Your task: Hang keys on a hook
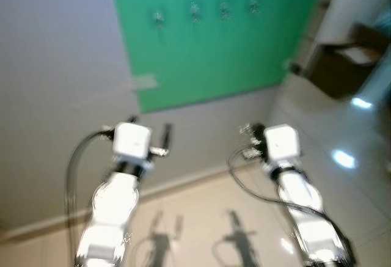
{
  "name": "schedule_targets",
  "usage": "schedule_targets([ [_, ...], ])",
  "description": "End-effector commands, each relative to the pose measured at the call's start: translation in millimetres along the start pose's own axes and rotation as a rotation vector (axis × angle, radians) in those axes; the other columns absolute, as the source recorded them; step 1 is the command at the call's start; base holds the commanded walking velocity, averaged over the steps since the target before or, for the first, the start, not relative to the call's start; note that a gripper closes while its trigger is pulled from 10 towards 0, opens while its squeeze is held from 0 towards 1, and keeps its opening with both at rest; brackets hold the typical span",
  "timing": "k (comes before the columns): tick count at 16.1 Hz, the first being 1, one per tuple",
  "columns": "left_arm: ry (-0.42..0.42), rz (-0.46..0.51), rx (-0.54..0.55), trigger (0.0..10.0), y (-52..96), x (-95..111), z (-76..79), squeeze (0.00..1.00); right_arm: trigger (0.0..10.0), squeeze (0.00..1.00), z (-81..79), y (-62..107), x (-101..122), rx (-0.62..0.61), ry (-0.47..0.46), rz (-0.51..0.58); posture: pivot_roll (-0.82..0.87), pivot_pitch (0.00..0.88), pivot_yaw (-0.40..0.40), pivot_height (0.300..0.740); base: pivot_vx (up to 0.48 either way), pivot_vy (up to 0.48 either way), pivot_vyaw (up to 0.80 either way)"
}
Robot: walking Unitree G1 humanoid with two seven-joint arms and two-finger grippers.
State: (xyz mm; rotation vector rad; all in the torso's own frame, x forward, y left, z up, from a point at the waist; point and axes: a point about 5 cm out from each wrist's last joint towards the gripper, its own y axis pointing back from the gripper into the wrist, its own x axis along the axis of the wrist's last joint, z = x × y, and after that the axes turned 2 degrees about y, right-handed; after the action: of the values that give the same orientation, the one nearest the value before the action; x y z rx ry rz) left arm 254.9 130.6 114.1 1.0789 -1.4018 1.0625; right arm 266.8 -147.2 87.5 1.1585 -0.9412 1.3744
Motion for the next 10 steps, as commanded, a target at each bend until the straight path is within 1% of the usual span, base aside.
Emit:
schedule_targets([
  [1, -0.016, -0.011, 0.019, 10.0, 3.0, -1, -7.5, 0.0, 10.0, 0.0, -4.8, -4.9, 10, 0.006, -0.011, 0.038, -0.06, 0.013, -0.029, 0.74, 0.401, 0.0, 0.0],
  [3, -0.015, -0.008, 0.015, 10.0, 4.5, 0, -3.5, 0.0, 10.0, 0.0, -2.6, -6.6, 9, -0.003, -0.03, 0.037, -0.05, 0.015, -0.039, 0.74, 0.405, 0.0, 0.0],
  [4, -0.02, -0.01, 0.014, 10.0, 4.8, 0, -4.0, 0.0, 10.0, 0.0, -2.5, -7.6, 8, -0.002, -0.039, 0.033, -0.04, 0.015, -0.039, 0.74, 0.405, 0.0, 0.0],
  [6, -0.03, -0.012, 0.028, 10.0, 3.5, 0, -9.0, 0.0, 10.0, 0.0, -0.9, -10.7, 10, -0.009, -0.051, 0.039, -0.04, 0.008, -0.041, 0.74, 0.405, 0.0, 0.0],
  [8, -0.036, -0.014, 0.039, 10.0, 2.7, -1, -11.9, 0.0, 10.0, 0.0, -5.4, -11.3, 12, 0.037, -0.033, 0.051, -0.05, 0.003, -0.037, 0.74, 0.405, 0.0, 0.0],
  [9, -0.01, -0.012, 0.072, 10.0, 0.7, 0, -16.0, 0.0, 10.0, 0.0, -9.7, -11.0, 13, 0.059, -0.034, 0.059, -0.05, 0.0, -0.029, 0.74, 0.0, 0.0, 0.0],
  [10, -0.016, -0.021, 0.067, 10.0, -1.2, -1, -16.6, 0.0, 10.0, 0.0, -10.2, -11.2, 13, 0.059, -0.034, 0.061, -0.05, 0.0, -0.027, 0.74, 0.0, 0.0, 0.0],
])
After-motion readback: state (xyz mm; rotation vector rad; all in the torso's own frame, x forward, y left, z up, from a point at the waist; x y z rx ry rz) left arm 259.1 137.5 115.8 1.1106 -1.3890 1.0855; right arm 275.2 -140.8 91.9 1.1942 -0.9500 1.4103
